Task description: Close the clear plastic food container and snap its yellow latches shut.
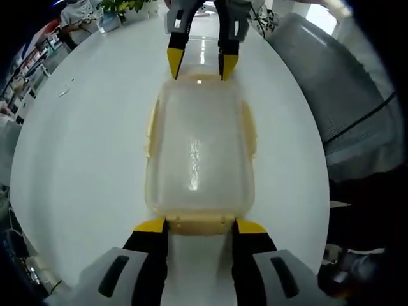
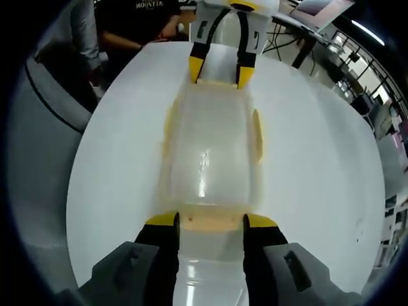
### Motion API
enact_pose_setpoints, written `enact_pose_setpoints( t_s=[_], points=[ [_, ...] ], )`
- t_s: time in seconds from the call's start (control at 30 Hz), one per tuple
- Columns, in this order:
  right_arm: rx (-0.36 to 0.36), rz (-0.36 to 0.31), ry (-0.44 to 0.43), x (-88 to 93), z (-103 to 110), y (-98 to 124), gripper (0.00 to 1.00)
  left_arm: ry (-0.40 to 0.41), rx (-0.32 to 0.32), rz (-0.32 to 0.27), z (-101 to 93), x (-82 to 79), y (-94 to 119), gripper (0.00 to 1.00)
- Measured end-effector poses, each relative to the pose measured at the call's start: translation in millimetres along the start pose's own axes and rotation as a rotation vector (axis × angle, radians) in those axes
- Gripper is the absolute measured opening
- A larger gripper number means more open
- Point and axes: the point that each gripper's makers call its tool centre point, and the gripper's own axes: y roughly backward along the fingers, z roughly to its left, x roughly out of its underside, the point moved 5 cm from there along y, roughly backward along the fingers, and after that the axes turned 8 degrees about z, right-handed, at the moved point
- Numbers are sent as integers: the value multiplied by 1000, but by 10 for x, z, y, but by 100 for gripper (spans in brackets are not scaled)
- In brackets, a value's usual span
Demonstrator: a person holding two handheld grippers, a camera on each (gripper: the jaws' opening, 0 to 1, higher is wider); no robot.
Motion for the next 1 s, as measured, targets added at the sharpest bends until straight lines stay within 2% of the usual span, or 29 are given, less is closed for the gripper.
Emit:
enact_pose_setpoints(
  t_s=[0.03, 0.07, 0.2, 0.63, 1.0],
  points=[
    [-2, -3, 0, -4, 0, -1, 36, 31, 3, -25, 5, -43, 6, 35],
    [-1, -2, 2, -2, 1, 2, 36, 11, 5, -3, -2, -19, 12, 35],
    [-2, -2, 1, 1, 7, 6, 36, 10, 3, -2, -6, -28, 16, 35],
    [-28, -8, -13, 9, 37, 32, 35, 15, 19, -19, -63, -32, 63, 34],
    [-18, -44, 3, -104, 7, 226, 35, 24, -2, -12, -111, 27, 225, 34]
  ],
)
